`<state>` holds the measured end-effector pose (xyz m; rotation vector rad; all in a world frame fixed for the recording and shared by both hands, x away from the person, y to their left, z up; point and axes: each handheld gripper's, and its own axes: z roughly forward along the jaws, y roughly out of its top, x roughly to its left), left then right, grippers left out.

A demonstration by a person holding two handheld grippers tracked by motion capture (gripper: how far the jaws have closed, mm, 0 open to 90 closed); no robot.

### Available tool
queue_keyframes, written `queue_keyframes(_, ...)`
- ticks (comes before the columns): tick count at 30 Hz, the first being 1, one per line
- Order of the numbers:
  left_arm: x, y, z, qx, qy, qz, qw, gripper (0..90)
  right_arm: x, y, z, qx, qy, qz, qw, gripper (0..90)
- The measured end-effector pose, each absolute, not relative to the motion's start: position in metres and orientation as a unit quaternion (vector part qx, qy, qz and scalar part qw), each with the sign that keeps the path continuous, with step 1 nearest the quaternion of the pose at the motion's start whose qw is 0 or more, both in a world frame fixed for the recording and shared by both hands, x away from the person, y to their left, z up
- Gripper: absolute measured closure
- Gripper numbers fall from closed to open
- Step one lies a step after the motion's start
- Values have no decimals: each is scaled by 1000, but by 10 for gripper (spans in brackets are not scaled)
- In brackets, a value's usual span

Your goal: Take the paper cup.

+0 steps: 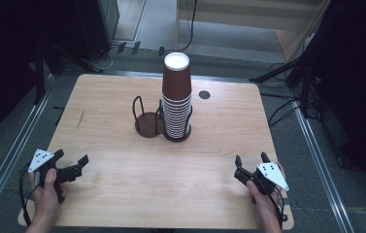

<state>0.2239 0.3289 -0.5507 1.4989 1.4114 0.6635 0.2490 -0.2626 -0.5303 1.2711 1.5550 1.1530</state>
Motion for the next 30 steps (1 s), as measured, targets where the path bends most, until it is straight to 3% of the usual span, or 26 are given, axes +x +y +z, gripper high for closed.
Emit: queue_keyframes(30, 224, 324, -551, 628, 569, 274, 455, 0, 278, -212, -471, 507, 608, 490, 366, 89)
